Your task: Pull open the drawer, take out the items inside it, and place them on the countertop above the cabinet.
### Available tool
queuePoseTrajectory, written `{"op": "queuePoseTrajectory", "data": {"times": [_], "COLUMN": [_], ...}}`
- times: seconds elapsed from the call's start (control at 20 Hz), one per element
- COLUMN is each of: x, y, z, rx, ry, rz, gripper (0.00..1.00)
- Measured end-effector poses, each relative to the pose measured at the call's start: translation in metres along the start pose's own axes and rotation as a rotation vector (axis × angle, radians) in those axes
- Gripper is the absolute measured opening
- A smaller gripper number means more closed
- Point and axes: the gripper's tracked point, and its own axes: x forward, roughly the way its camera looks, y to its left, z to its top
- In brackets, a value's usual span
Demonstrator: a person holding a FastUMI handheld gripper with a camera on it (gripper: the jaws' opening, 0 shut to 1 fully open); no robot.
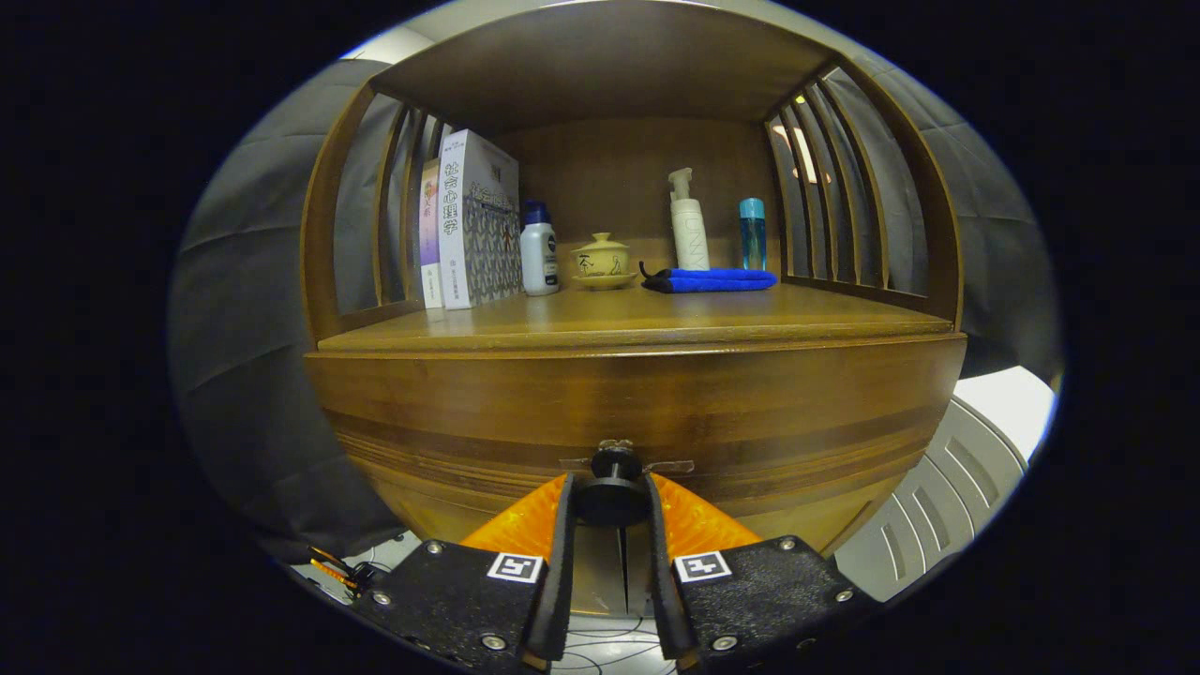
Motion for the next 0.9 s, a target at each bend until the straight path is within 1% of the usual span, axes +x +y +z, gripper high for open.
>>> {"op": "queuePoseTrajectory", "data": {"times": [0.25,0.45,0.55,0.65,0.8,0.9], "x": [-0.021,-0.050,-0.064,-0.069,-0.095,-0.102], "y": [0.000,0.002,0.002,0.004,0.004,0.005], "z": [-0.007,-0.014,-0.019,-0.020,-0.028,-0.030], "rx": [0.013,0.042,0.035,0.032,0.014,0.016], "ry": [0.005,0.002,0.001,-0.002,-0.010,-0.009], "rz": [0.007,0.029,0.029,0.033,0.033,0.030], "gripper": [0.37,0.37,0.37,0.37,0.37,0.37]}}
